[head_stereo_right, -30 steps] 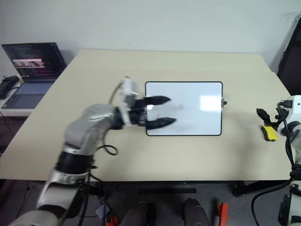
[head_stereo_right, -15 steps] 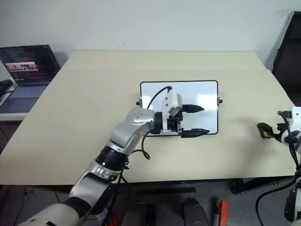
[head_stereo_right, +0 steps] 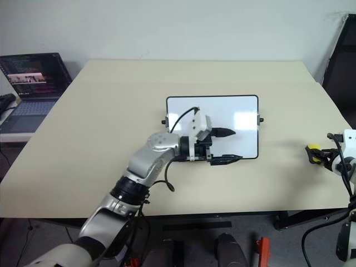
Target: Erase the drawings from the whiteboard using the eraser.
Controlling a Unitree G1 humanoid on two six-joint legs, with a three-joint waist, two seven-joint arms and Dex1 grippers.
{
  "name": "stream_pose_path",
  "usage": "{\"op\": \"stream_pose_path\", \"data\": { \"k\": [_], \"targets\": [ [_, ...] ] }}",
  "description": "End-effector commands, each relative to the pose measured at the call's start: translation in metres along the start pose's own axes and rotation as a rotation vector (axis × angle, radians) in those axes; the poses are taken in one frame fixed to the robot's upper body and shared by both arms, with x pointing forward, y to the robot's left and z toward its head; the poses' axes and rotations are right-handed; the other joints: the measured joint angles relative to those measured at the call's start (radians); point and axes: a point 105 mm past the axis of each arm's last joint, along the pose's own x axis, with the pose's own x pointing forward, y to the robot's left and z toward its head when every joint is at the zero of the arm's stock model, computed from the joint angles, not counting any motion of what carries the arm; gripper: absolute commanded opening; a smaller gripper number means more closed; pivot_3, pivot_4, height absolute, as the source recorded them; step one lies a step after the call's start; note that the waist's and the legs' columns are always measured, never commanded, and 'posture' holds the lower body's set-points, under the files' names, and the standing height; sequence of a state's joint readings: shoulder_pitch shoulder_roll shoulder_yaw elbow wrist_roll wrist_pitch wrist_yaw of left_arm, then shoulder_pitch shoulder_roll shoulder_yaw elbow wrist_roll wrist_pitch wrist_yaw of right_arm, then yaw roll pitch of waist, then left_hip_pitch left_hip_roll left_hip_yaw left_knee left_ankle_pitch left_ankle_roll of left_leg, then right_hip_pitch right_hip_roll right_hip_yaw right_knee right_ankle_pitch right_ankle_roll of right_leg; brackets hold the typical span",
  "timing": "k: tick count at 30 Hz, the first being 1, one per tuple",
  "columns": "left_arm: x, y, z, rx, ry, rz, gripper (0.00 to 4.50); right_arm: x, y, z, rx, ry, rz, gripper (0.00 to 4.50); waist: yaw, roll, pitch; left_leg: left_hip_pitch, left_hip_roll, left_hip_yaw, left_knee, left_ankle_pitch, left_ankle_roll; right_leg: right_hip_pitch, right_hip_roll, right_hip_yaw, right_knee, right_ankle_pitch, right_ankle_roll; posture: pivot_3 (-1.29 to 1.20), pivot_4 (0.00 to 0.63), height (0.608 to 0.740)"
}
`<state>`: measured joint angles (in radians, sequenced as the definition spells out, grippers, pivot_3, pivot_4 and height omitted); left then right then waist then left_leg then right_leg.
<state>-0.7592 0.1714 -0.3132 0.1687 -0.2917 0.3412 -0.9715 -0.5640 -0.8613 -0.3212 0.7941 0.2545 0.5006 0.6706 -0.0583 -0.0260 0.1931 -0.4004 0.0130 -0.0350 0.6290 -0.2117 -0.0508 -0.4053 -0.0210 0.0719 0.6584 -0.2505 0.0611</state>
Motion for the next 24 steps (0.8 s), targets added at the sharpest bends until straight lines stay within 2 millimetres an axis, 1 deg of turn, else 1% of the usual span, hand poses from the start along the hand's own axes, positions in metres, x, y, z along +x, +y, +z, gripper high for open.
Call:
{"op": "stream_pose_path", "data": {
  "k": [1,2,3,4,5,11,14,15,17,21,24],
  "targets": [
    [-0.001,0.002,0.015,0.041,-0.04,0.007,4.5,-0.001,-0.001,0.004,-0.019,0.002,-0.005,0.86,0.0,0.0,0.0,0.0,0.0,0.0,0.0,0.0,0.0,0.0,0.0,0.0,0.0,0.0,0.0,0.0,0.15,0.74],
    [-0.001,0.002,0.015,0.041,-0.04,0.008,4.5,-0.001,0.0,0.004,-0.02,0.002,-0.003,0.75,-0.001,0.0,0.0,0.0,0.0,0.0,0.0,0.0,0.0,0.0,0.0,0.0,0.0,0.0,0.0,0.0,0.15,0.74],
    [-0.001,0.002,0.014,0.04,-0.04,0.009,4.5,-0.001,0.0,0.004,-0.02,0.001,-0.002,0.55,-0.001,0.0,0.0,0.0,0.0,0.0,0.0,0.0,0.0,0.0,0.0,0.0,0.0,0.0,0.0,0.0,0.15,0.74],
    [-0.001,0.002,0.014,0.04,-0.039,0.01,4.5,-0.001,0.0,0.004,-0.02,0.0,-0.002,0.22,-0.001,0.0,0.0,0.0,0.0,0.0,0.0,0.0,0.0,0.0,0.0,0.0,0.0,0.0,0.0,0.0,0.15,0.74],
    [-0.002,0.002,0.014,0.04,-0.038,0.011,4.5,-0.001,0.0,0.003,-0.02,0.0,-0.003,0.04,-0.001,0.0,0.0,0.0,0.0,0.0,0.0,0.0,0.0,0.0,0.0,0.0,0.0,0.0,0.0,0.0,0.15,0.74],
    [-0.003,0.003,0.013,0.037,-0.037,0.016,4.5,-0.003,0.0,0.002,-0.045,-0.007,0.002,0.04,0.0,0.0,0.0,0.0,0.0,0.0,0.0,0.0,0.0,0.001,0.0,0.0,0.0,0.0,0.0,0.0,0.15,0.74],
    [-0.002,0.003,0.012,0.036,-0.036,0.013,4.5,-0.009,-0.007,0.011,-0.026,-0.058,-0.028,0.04,0.0,0.0,0.0,0.0,0.0,0.0,0.0,0.0,0.0,0.001,0.0,0.0,0.0,0.0,0.0,0.0,0.15,0.74],
    [-0.002,0.003,0.012,0.035,-0.037,0.013,4.5,-0.01,-0.008,0.014,-0.014,-0.072,-0.028,0.43,0.001,0.0,0.0,0.0,0.0,0.0,0.0,0.0,0.0,0.001,0.0,0.0,0.0,0.0,0.0,0.0,0.15,0.74],
    [-0.002,0.003,0.011,0.035,-0.034,0.012,4.5,-0.014,-0.008,0.02,0.006,-0.1,-0.01,0.93,0.001,0.0,0.0,0.0,0.0,0.0,0.0,0.0,0.0,0.001,0.0,0.0,0.0,0.0,0.0,0.0,0.15,0.74],
    [-0.002,0.002,0.011,0.033,-0.033,0.008,4.5,-0.022,-0.01,0.031,0.028,-0.139,0.009,2.38,0.0,0.0,0.0,0.0,0.0,0.0,0.0,0.0,0.0,0.0,0.0,0.0,0.0,0.0,0.0,0.0,0.15,0.74],
    [-0.002,0.001,0.011,0.032,-0.034,0.005,4.5,-0.023,-0.012,0.034,0.06,-0.157,0.008,3.46,0.001,0.0,0.0,0.0,0.0,0.0,0.0,0.0,0.0,0.001,0.0,0.0,0.0,0.0,0.0,0.0,0.15,0.74]
  ]
}}
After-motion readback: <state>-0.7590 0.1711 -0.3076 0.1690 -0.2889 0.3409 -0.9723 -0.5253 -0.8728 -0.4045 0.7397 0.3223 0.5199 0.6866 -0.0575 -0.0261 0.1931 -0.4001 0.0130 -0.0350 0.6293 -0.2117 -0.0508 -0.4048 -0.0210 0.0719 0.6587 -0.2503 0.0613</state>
